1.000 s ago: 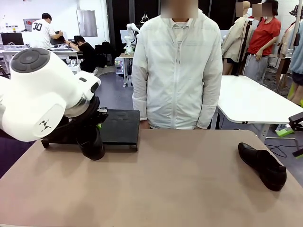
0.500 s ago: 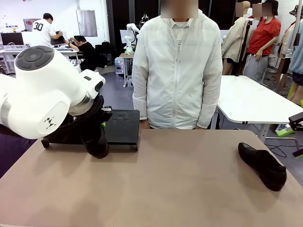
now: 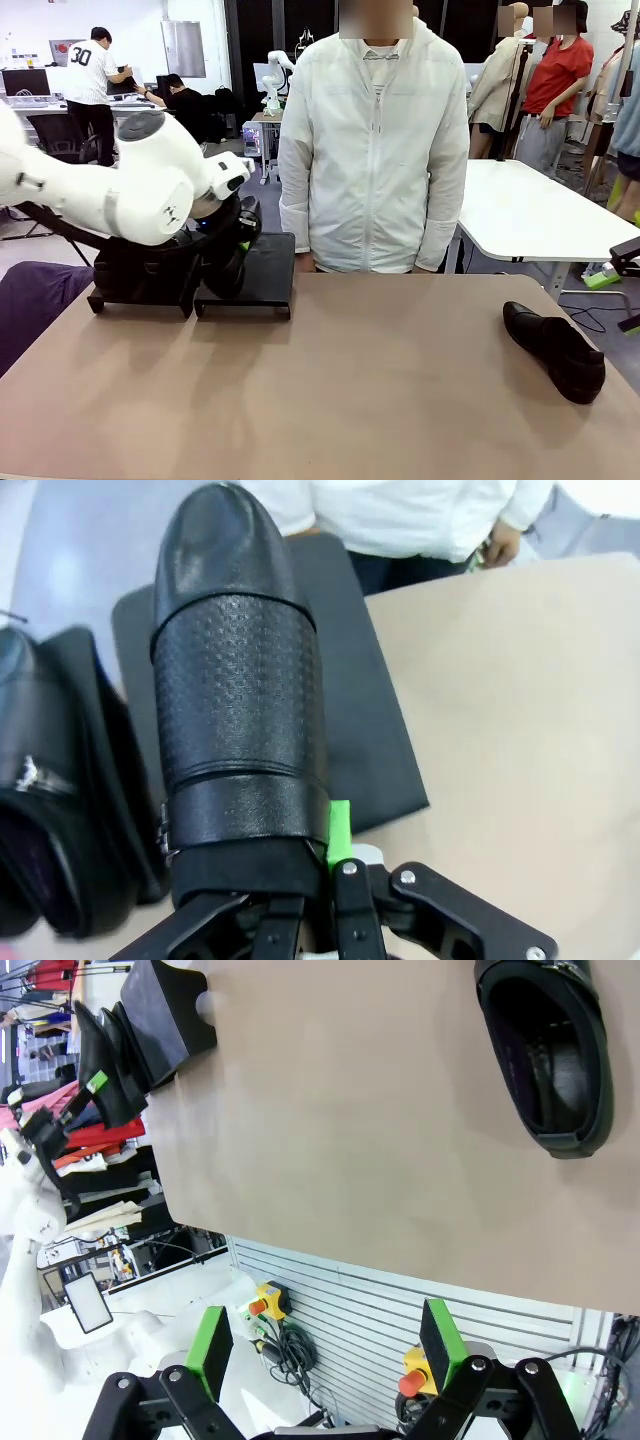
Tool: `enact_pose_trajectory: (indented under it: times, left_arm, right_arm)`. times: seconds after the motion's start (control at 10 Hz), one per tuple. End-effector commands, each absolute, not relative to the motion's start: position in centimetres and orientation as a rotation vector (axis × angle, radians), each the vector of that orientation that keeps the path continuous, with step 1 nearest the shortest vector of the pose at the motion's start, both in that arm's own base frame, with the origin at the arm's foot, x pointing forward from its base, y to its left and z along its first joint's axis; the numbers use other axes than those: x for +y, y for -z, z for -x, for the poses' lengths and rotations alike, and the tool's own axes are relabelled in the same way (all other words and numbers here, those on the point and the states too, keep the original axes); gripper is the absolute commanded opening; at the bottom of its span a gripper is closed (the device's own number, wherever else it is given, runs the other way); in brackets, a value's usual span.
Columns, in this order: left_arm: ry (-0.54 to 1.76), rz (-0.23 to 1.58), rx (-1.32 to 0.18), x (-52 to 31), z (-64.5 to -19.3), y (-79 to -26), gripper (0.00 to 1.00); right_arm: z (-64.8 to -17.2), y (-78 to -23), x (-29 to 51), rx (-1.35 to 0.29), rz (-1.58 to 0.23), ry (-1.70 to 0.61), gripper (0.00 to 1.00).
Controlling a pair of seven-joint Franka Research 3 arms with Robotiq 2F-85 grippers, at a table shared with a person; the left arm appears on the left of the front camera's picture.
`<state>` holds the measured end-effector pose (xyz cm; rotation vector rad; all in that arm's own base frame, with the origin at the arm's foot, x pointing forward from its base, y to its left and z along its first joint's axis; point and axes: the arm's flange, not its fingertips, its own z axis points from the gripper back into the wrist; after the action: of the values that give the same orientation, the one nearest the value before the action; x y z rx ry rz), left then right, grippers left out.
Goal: Organize the shoes by placing them on the stand.
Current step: Place the Shoe from the middle of the table onto the Shoes Stand.
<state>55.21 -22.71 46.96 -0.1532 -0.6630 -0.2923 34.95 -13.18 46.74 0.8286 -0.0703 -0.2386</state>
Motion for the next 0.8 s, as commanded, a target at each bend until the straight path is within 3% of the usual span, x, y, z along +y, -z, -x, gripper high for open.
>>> enact_pose_trajectory:
  times: [0.0, 0.4, 0.7]
  left_arm:
    - [0.298, 0.117, -0.720, -22.4, -57.1, -48.4, 0.00]
    - [0.176, -0.019, -0.777, -21.7, -61.1, -46.0, 0.00]
    - [0.161, -0.006, -0.764, -21.4, -61.9, -44.2, 0.00]
  right_arm:
    - [-34.7, -46.8, -13.2, -0.069, -0.830, 0.228, 1.00]
    - [-34.7, -46.8, -13.2, -0.069, -0.830, 0.228, 1.00]
    - [-34.7, -46.8, -13.2, -0.069, -0.830, 0.228, 1.00]
